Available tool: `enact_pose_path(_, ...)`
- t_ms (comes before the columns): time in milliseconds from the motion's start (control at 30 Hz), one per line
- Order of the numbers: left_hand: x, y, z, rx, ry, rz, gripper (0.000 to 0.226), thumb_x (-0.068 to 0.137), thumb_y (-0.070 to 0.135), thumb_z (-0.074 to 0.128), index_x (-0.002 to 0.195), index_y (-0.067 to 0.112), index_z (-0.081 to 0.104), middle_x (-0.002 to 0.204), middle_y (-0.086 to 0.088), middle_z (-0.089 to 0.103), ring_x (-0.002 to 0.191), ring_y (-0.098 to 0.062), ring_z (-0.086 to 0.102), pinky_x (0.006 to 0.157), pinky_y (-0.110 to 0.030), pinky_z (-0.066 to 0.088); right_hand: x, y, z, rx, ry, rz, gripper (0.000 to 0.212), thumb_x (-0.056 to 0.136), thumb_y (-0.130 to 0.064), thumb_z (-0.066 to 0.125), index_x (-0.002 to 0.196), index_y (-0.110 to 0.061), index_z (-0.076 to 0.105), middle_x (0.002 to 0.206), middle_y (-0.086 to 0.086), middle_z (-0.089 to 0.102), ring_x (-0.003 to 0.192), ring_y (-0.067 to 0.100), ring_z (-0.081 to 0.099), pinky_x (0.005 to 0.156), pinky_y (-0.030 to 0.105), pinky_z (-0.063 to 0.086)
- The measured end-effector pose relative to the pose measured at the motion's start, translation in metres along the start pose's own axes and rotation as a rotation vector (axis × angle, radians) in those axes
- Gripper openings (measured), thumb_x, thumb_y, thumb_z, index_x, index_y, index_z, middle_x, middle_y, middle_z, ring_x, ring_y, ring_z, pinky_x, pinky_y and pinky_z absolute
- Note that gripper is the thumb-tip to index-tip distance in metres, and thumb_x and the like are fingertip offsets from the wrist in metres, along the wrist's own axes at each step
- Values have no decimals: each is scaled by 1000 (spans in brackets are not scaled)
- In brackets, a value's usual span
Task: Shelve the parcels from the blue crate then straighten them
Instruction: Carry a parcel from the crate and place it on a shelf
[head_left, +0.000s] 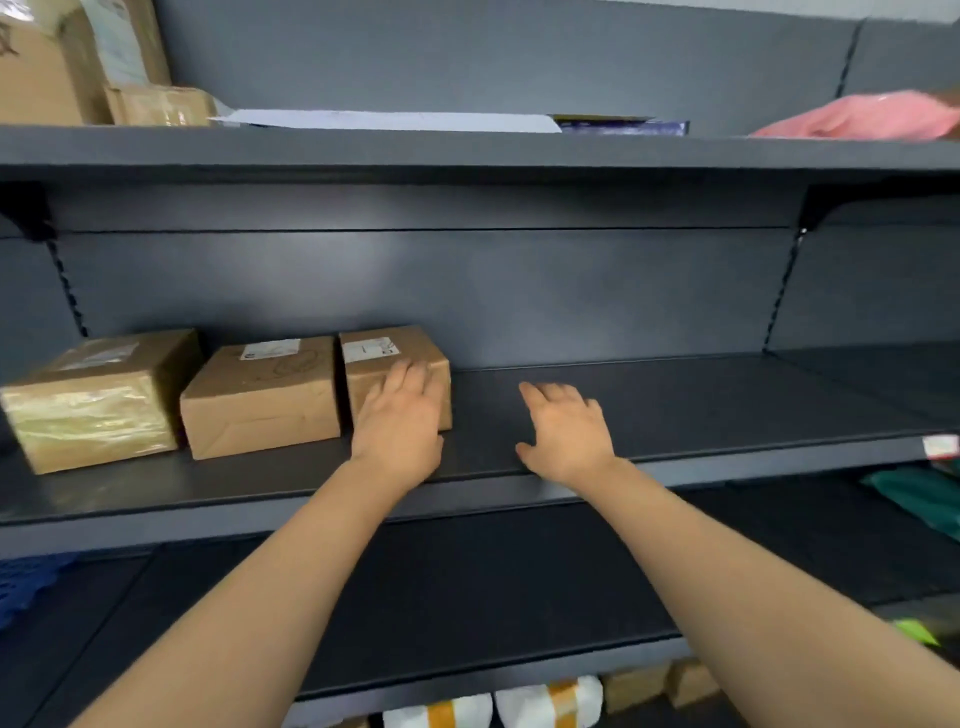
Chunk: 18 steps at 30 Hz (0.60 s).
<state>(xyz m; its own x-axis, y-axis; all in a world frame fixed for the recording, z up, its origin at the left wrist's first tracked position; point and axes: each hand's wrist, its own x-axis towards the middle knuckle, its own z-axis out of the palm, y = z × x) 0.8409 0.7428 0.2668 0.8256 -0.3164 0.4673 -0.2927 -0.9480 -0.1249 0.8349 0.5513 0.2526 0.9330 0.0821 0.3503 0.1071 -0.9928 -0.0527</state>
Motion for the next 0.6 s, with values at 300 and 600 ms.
enact_pose_path(300,-41,102,-14,-130,-62,306,77,86,23,64,149,12,20,149,-4,31,137,-24,26,107,-34,31,-140,66,-43,-240,-15,293,70,88,-42,61,147,-20,30,139,8,45,131,30,38,103,43,34)
enact_pose_path(600,-94,248,-38,-222,-66,594,73,85,19,66,145,14,26,138,-3,41,129,-22,35,100,-34,38,-304,140,-84,-302,-66,609,68,85,-42,63,143,-21,34,135,7,46,129,30,38,102,44,34)
